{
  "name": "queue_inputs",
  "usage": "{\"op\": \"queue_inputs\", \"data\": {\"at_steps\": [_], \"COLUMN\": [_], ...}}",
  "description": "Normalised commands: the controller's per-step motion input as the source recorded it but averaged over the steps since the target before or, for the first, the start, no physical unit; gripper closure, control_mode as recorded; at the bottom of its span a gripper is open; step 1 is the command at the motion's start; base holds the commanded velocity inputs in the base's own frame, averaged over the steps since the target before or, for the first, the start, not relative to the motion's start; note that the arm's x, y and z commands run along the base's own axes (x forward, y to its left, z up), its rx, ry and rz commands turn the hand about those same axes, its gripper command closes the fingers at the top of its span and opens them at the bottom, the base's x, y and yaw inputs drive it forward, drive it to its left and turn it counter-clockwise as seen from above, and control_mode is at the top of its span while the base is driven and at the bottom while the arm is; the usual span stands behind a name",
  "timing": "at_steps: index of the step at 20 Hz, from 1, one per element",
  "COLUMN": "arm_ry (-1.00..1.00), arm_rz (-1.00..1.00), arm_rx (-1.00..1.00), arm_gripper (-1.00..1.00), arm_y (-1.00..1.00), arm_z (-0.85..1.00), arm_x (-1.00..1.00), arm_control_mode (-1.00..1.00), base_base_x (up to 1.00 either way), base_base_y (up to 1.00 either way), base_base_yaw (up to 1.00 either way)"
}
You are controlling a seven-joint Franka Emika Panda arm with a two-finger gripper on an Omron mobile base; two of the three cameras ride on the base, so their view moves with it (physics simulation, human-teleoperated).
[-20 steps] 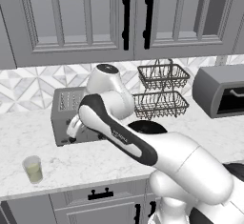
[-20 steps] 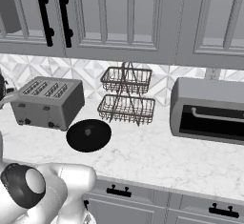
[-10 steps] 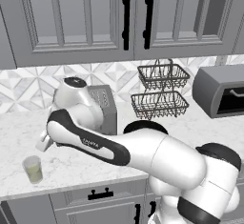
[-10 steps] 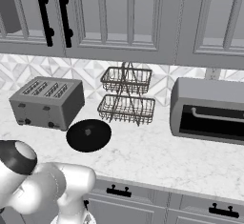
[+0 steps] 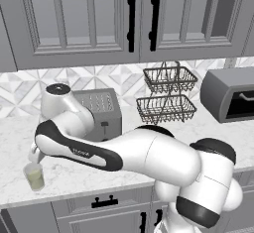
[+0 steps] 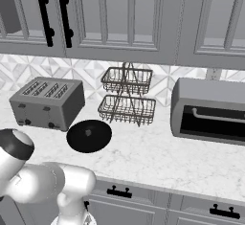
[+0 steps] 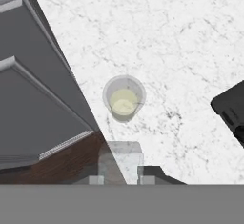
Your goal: Grab a lemon wedge from the fridge and one ice cube from the ice bowl, and put them in the glass of lemonade.
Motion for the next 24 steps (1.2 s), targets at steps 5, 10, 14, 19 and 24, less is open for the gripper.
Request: {"op": "queue_inputs", "data": {"at_steps": [5, 10, 14, 19, 24], "arm_ry": [0.00, 0.00, 0.00, -0.01, 0.01], "arm_rz": [0.00, 0.00, 0.00, 0.00, 0.00], "arm_rx": [-0.02, -0.01, 0.00, 0.00, -0.11], "arm_gripper": [1.00, 1.00, 1.00, 1.00, 1.00], "arm_y": [0.04, 0.00, 0.00, 0.06, 0.21], "arm_z": [-0.08, -0.06, -0.02, -0.01, 0.00], "arm_x": [0.00, 0.01, 0.09, 0.39, 0.32], "arm_control_mode": [-1.00, -1.00, -1.00, -1.00, -1.00], "base_base_x": [0.00, 0.00, 0.00, 0.00, 0.00], "base_base_y": [0.00, 0.00, 0.00, 0.00, 0.00], "base_base_yaw": [0.00, 0.00, 0.00, 0.00, 0.00]}}
